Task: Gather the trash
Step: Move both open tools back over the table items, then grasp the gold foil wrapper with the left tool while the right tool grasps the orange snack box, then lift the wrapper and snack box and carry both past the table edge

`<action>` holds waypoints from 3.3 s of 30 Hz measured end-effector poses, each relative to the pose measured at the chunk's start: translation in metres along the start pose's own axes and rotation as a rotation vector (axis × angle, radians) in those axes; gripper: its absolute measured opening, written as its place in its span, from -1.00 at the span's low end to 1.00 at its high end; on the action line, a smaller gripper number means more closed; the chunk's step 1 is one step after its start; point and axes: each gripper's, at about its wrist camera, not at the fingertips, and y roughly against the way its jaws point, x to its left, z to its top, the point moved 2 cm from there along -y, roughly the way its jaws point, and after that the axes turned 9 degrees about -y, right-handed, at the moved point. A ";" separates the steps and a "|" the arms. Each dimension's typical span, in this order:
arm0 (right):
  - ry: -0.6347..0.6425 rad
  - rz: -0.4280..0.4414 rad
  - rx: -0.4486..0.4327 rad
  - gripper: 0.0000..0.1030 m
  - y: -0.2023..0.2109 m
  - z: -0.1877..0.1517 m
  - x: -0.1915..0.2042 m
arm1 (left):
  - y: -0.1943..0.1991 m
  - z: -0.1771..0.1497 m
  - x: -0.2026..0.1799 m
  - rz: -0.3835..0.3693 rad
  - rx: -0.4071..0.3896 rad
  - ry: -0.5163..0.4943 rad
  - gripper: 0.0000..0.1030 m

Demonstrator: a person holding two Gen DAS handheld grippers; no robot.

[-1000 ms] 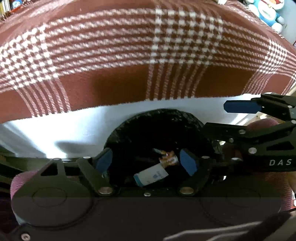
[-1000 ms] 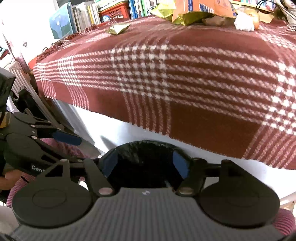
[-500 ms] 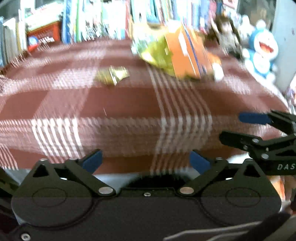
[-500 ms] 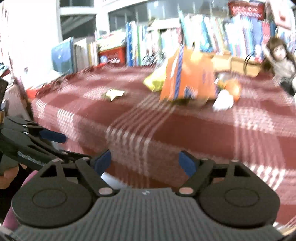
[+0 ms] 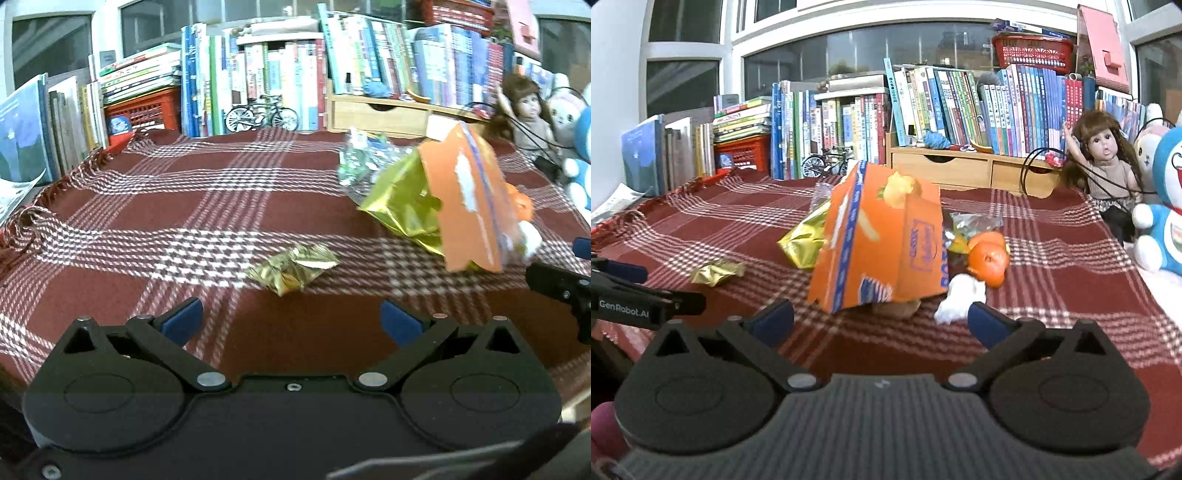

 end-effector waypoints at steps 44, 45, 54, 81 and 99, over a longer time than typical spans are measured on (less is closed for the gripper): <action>0.027 -0.216 0.004 0.85 -0.086 0.009 0.033 | -0.058 0.007 0.026 -0.081 -0.032 0.158 0.17; 0.021 -0.214 -0.002 0.80 -0.082 0.010 0.031 | -0.056 0.006 0.027 -0.087 -0.037 0.161 0.15; 0.035 -0.223 -0.086 0.17 -0.054 0.017 0.024 | -0.043 0.007 0.025 -0.070 -0.073 0.135 -0.16; -0.078 -0.169 -0.111 -0.33 -0.058 0.064 -0.020 | -0.031 0.030 0.029 -0.122 -0.115 0.177 -0.53; -0.007 -0.133 -0.346 -0.94 0.006 0.091 0.003 | 0.011 0.042 0.026 -0.172 -0.205 0.172 -0.53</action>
